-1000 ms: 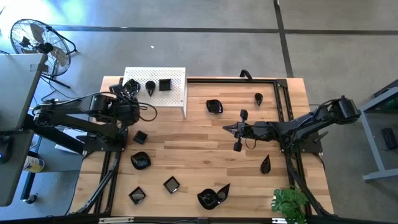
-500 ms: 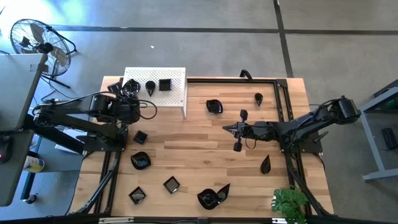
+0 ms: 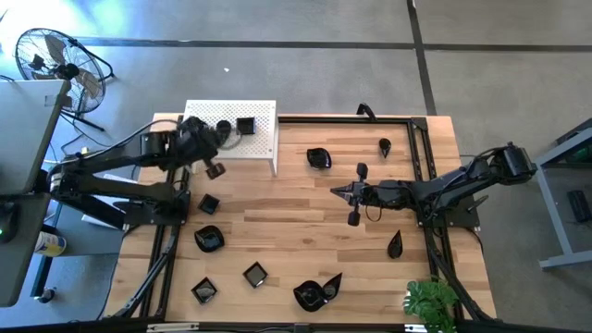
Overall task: Pick & Place Mini shaped plates
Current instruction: Stack the black leaf shaped plate on top of the stacked black leaf shaped plates on the shelf
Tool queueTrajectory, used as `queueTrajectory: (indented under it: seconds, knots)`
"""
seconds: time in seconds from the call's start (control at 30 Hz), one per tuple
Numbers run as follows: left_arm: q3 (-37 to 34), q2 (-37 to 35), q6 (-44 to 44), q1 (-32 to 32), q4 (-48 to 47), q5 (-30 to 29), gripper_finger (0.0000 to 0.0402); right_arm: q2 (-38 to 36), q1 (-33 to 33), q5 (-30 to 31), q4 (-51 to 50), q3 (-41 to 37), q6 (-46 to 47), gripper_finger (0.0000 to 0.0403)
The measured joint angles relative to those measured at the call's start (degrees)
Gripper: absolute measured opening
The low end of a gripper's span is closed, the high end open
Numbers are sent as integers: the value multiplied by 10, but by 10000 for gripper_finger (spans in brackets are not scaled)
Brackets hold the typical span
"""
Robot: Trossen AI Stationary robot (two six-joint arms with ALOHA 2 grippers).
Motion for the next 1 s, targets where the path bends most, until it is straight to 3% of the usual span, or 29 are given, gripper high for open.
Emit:
queueTrajectory:
  seconds: [0.1,0.37,0.57,1.0]
  knots:
    - [0,0,-18,46,44,38,0,0,0,-11,0,0,4,1]
    - [0,-21,-112,138,8,52,0,0,0,-22,4,0,4,2]
    - [-42,-23,-117,145,5,72,0,0,0,-23,4,0,4,2]
    - [-66,-30,-127,145,11,30,0,0,0,-25,6,0,8,1]
